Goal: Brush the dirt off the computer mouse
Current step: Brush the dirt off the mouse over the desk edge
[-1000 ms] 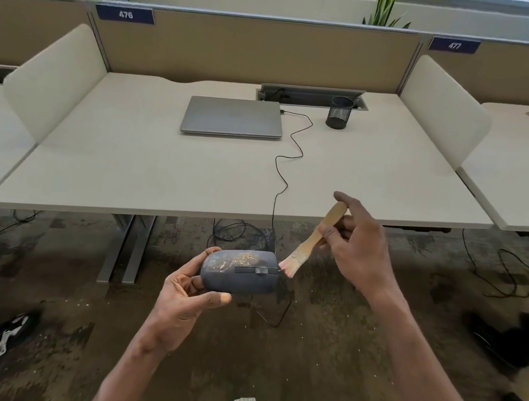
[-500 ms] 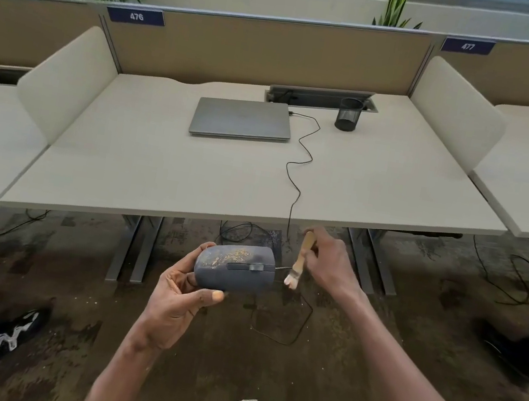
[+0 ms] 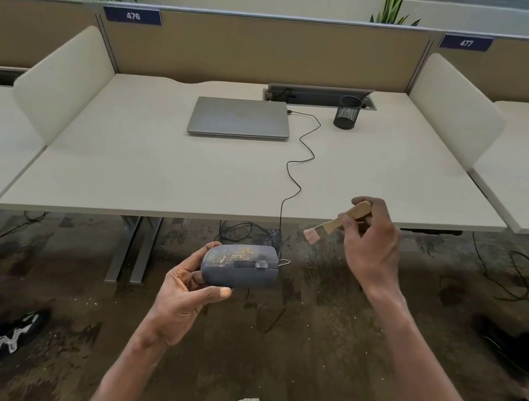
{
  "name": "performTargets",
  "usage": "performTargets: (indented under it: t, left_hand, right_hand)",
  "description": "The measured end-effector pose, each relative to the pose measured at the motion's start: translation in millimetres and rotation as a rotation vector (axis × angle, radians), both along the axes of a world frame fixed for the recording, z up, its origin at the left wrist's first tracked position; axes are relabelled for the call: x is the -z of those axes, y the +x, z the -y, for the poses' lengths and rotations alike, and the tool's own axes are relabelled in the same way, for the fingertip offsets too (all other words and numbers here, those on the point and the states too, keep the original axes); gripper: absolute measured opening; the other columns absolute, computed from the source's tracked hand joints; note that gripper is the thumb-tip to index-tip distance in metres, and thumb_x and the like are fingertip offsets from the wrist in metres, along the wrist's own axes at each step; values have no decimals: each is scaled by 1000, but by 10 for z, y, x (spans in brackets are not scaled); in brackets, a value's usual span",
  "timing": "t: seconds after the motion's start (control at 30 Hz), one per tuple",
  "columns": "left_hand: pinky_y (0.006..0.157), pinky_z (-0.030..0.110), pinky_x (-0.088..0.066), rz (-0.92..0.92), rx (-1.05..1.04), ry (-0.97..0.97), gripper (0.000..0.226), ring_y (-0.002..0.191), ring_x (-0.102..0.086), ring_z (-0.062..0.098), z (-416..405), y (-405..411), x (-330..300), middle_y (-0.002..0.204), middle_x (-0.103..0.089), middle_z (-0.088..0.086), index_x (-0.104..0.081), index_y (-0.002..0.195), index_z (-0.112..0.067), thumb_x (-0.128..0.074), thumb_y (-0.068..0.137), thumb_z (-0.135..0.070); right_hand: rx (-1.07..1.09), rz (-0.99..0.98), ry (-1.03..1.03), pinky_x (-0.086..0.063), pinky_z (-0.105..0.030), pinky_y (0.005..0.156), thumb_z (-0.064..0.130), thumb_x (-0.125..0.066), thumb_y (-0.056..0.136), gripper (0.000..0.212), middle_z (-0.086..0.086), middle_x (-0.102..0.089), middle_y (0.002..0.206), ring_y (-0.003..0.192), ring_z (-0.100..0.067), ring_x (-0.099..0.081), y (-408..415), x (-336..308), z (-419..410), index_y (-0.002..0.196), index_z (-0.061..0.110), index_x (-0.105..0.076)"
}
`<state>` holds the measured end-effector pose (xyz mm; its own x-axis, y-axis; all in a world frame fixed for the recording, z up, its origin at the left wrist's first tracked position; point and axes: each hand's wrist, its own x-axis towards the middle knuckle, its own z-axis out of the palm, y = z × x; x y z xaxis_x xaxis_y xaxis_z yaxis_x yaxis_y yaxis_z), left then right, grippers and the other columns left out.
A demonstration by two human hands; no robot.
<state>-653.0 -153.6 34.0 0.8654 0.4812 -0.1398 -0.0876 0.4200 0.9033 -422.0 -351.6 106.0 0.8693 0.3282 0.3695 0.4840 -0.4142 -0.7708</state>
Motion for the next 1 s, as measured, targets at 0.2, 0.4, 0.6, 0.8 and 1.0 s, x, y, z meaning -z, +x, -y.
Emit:
performTargets:
  t: [0.2, 0.4, 0.6, 0.8, 1.0]
  left_hand:
    - [82, 29, -65, -17, -16, 3, 78, 111, -74, 23, 47, 13, 25, 123, -76, 10, -60, 137, -21, -75, 69, 14]
    - [82, 28, -64, -10, -43, 11, 78, 113, -74, 23, 48, -20, 18, 123, -75, 9, -61, 136, -22, -79, 67, 9]
    - [84, 28, -64, -8, -24, 41, 77, 113, -73, 23, 77, 2, -7, 123, -76, 8, -61, 136, -23, -78, 68, 8]
    - [86, 31, -64, -4, -9, 40, 81, 117, -72, 25, 125, 54, -14, 126, -74, 9, -66, 133, -27, -92, 58, -8]
    - [87, 30, -64, 9, 3, 48, 75, 118, -71, 26, 95, 59, -6, 126, -74, 9, -74, 126, -34, -92, 58, -9]
  right_hand:
    - [-143, -100, 67, -64, -33, 68, 13, -70, 94, 44, 2, -72, 88, 75, -15, -75, -269, -229, 56, 132, 22, -50]
    - [-130, 66, -54, -61, -21, 67, 12, -71, 93, 43, 0, -70, 88, 72, -11, -69, -513, -205, 21, 131, 14, -50]
    - [-187, 48, 185, -58, -14, 63, 14, -72, 93, 41, 4, -72, 90, 76, -5, -73, -589, -388, 13, 127, 18, -50]
    - [-204, 113, 94, -56, -10, 67, 13, -70, 93, 43, 6, -69, 88, 76, -6, -71, -671, -455, -11, 131, 15, -50]
    - [-288, 124, 35, -57, -11, 67, 13, -69, 95, 44, 5, -69, 90, 76, -8, -71, -654, -513, -54, 133, 19, -49]
